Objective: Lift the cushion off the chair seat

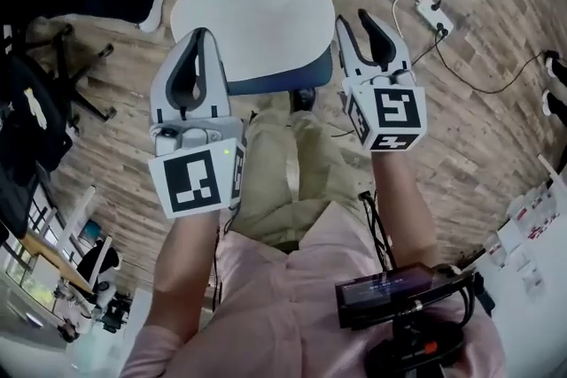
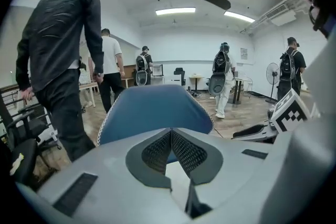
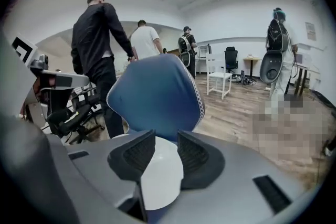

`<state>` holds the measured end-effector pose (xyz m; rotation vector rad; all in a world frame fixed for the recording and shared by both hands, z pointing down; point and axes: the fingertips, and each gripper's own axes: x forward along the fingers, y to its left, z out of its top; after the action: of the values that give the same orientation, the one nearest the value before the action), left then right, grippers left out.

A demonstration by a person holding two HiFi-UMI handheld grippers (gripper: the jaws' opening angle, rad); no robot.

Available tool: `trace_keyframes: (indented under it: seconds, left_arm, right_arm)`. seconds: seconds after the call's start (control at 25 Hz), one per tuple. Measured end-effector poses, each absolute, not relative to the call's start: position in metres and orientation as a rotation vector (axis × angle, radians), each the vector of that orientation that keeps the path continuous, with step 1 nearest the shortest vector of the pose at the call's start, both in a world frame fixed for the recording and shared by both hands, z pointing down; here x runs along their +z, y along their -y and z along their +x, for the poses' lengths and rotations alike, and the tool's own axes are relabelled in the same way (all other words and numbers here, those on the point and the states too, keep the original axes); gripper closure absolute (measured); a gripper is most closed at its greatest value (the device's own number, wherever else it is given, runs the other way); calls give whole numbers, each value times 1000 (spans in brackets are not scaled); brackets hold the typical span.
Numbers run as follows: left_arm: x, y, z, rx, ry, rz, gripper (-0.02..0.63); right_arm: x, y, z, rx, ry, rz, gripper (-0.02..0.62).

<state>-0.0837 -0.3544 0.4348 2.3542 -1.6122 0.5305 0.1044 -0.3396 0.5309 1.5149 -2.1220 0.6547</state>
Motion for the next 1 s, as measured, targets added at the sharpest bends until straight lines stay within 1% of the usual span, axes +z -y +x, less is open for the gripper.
trace_keyframes:
  seconds: [0.24,0.52,0.88,1.0]
  left_arm:
    - [504,355,-84,603,1541,2299,592]
    - [563,343,-91,665,1475,2269,592]
    - [590,339,-89,703,1448,2257,592]
    - [588,337,-91,698,1451,2264,592]
  right_arm:
    - [629,323,106,769,2029,1464,453]
    - [711,299,107,919,1941,1451,442]
    - [765,286,114,1144,1905,1476,430]
    - [766,285,110,1230,1933,1467,449]
